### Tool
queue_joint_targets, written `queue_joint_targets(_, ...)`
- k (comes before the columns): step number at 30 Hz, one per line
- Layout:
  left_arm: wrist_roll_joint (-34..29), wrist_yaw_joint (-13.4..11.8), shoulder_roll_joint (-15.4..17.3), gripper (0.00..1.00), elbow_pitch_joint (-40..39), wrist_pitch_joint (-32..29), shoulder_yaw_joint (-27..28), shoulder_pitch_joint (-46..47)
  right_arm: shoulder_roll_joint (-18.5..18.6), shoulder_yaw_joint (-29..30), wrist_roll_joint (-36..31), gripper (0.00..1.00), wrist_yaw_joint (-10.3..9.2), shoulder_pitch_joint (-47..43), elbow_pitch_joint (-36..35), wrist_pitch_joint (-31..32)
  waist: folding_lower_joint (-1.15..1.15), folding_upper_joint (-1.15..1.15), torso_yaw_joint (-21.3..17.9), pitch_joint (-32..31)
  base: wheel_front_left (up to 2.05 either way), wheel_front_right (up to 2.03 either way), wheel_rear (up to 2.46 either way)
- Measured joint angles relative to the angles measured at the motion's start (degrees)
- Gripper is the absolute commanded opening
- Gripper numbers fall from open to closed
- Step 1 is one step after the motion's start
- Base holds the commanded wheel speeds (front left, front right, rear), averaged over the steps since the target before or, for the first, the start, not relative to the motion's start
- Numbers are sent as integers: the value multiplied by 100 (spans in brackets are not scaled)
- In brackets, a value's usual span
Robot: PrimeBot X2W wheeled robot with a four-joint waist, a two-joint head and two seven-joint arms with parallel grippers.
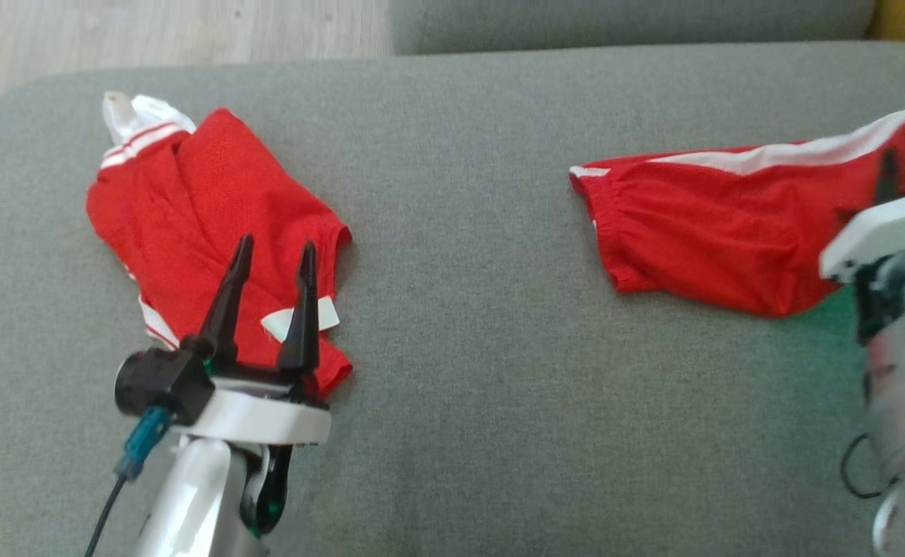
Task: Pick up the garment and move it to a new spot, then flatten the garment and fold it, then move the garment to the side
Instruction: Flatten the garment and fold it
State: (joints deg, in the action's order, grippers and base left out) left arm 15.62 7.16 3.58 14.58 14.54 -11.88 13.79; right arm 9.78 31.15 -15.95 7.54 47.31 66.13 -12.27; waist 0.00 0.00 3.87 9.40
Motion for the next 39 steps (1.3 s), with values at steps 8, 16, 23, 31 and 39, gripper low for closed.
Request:
queue_joint_targets(8, 1, -2, 22, 100, 25, 0, 55, -326, -394, -960, 558, 0, 0, 9, 265, -192, 0, 0, 51, -382, 0, 0, 0)
queue_joint_targets(16, 2, -10, 52, 100, 16, 0, 77, -391, -567, -2584, 1588, 0, 0, -14, -46, -193, 0, 0, 270, -509, 0, 0, 0)
queue_joint_targets(23, 55, -14, 75, 100, 40, 0, 69, -472, -579, -4273, 2828, 0, 0, -552, -237, -193, 0, 0, 488, -572, 0, 0, 0)
queue_joint_targets(31, 60, -98, 146, 100, 15, -2, 74, -584, -511, -5686, 3726, 0, 0, -932, -345, 266, 0, 0, 527, -687, 0, 0, 0)
queue_joint_targets(39, 120, -170, 164, 100, -63, -19, 81, -625, -203, -6319, 4291, 100, 0, -1027, -497, 426, 0, 0, 320, -708, 0, 0, 0)
